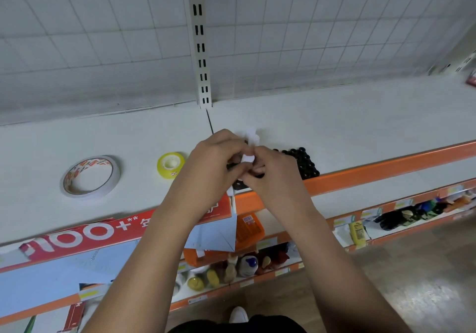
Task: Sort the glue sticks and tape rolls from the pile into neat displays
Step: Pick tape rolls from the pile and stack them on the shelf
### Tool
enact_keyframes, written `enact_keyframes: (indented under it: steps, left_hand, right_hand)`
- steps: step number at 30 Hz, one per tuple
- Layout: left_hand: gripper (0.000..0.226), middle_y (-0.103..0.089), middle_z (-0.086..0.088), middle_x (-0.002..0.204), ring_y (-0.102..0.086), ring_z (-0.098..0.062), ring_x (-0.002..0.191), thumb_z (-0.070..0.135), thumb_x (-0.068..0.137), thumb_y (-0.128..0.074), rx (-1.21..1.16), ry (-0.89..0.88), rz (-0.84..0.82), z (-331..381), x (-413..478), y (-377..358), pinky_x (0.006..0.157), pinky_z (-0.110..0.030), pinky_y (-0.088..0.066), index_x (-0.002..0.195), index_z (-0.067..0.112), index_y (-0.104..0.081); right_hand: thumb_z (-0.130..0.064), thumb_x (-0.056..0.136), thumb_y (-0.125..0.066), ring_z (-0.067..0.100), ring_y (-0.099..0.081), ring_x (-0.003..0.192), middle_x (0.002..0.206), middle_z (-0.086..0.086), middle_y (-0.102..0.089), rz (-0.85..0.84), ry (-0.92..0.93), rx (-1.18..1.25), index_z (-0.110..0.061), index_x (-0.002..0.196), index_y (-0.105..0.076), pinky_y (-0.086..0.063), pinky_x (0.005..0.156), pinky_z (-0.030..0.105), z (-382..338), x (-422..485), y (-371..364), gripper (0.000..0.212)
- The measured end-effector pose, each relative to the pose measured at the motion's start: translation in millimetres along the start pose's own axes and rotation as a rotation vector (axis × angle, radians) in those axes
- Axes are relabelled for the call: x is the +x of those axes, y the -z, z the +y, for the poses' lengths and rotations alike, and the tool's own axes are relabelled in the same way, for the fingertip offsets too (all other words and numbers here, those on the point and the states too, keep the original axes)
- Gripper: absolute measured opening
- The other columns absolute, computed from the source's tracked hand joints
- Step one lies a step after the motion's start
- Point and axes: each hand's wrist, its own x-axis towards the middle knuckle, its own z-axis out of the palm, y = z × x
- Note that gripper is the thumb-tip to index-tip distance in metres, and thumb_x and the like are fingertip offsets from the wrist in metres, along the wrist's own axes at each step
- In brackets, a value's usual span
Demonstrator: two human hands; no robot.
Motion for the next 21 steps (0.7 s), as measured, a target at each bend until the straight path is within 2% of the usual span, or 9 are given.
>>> enact_keyframes:
  steps: [3, 6, 9, 14, 21]
  left_hand:
    - [0.017, -0.063, 0.000, 0.096, -0.062, -0.012, 0.078, 0.007, 0.082, -0.075, -0.001, -0.019, 0.072, -2.9, 1.9, 1.9, 0.076, -0.033, -0.054, 0.098, 0.012, -0.074]
    - [0.015, -0.064, 0.000, 0.096, -0.063, -0.011, 0.077, 0.010, 0.082, -0.076, -0.018, -0.029, 0.143, -4.6, 7.6, 2.7, 0.076, -0.033, -0.055, 0.097, 0.010, -0.074]
    - [0.014, -0.064, -0.001, 0.097, -0.064, -0.013, 0.078, 0.011, 0.083, -0.075, 0.006, -0.013, 0.162, -7.6, 13.3, -1.8, 0.076, -0.036, -0.056, 0.097, 0.009, -0.074]
    - [0.011, -0.065, 0.000, 0.098, -0.064, -0.015, 0.080, 0.011, 0.084, -0.074, 0.022, 0.014, 0.157, -13.2, 15.0, -12.4, 0.077, -0.039, -0.055, 0.095, 0.009, -0.075]
    - [0.013, -0.062, -0.005, 0.094, -0.062, -0.022, 0.079, 0.012, 0.088, -0.069, 0.109, 0.037, 0.147, -12.1, 21.8, -19.8, 0.073, -0.040, -0.052, 0.097, 0.005, -0.075]
  right_hand:
    - [-0.020, 0.080, -0.078, 0.004, -0.060, 0.078, 0.086, -0.005, -0.066, -0.018, -0.024, 0.033, -0.014, 0.097, -0.068, -0.050, 0.073, 0.014, 6.9, -1.9, 3.0, 0.021]
    - [-0.014, 0.083, -0.075, 0.001, -0.057, 0.083, 0.096, -0.004, -0.067, -0.036, -0.046, 0.006, -0.015, 0.103, -0.070, -0.050, 0.080, 0.014, 17.4, -2.5, 3.9, 0.021]
    - [-0.009, 0.085, -0.071, 0.001, -0.055, 0.080, 0.097, 0.000, -0.068, -0.063, -0.038, -0.060, -0.012, 0.101, -0.073, -0.044, 0.075, 0.003, 21.6, 0.0, -1.4, 0.016]
    - [-0.010, 0.086, -0.070, 0.010, -0.061, 0.082, 0.096, 0.002, -0.066, -0.084, -0.027, -0.098, -0.012, 0.095, -0.075, -0.052, 0.081, 0.024, 23.5, 2.8, -10.4, 0.011]
    - [-0.011, 0.086, -0.070, 0.011, -0.061, 0.081, 0.093, 0.004, -0.067, -0.069, -0.013, -0.113, -0.012, 0.092, -0.077, -0.050, 0.078, 0.021, 25.7, 7.5, -14.7, 0.009]
